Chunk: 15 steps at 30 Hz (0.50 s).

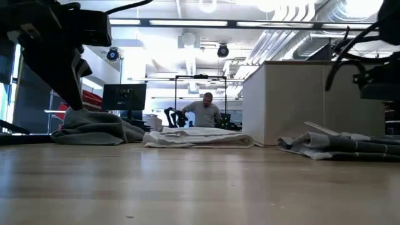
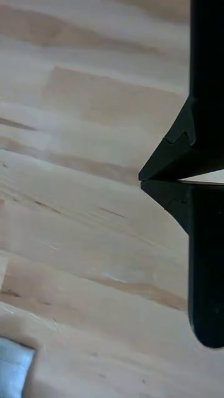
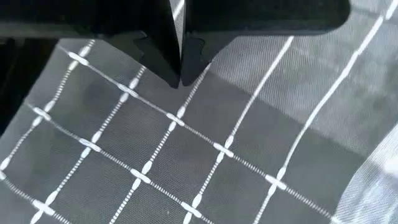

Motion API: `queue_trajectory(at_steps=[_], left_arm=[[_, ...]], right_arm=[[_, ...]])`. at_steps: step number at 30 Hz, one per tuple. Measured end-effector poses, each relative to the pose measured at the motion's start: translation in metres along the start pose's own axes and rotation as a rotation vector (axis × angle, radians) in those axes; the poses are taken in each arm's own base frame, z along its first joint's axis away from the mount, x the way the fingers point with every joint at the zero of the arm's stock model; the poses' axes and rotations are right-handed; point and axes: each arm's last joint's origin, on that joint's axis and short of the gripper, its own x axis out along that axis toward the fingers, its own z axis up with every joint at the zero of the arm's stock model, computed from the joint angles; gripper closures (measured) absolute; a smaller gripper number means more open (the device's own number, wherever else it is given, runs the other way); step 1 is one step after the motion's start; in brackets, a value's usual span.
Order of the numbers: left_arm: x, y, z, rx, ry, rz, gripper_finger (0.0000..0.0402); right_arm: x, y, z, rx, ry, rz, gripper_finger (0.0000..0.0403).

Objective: Fold towel
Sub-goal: Fold the gray patterned towel

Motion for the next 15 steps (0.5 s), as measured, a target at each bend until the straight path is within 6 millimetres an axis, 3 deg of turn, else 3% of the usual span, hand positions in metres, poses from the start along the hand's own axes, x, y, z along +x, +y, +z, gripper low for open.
queue_trajectory(at_steps=[6,9,12,15], left_arm=[[0.001,0.003,0.001,0.007,0.008,0.015,0.0402],[-0.005,0.007,0.007,-0.04,0.011,0.026,0.0402],[-0.033,0.014,0.024,-0.089,-0.03,0.054,0.0402],[-0.071,0.037,0.04,-0.09,-0.082,0.125,0.0402]], right_arm=[[-0.007,-0.004,-0.004,-0.059,-0.018,0.003,0.0403],[-0.025,0.002,-0.005,-0.097,-0.087,0.104,0.0403],[-0.052,0.01,-0.005,-0.139,-0.19,0.236,0.0403],[-0.079,0.018,-0.003,-0.215,-0.302,0.334,0.0403]])
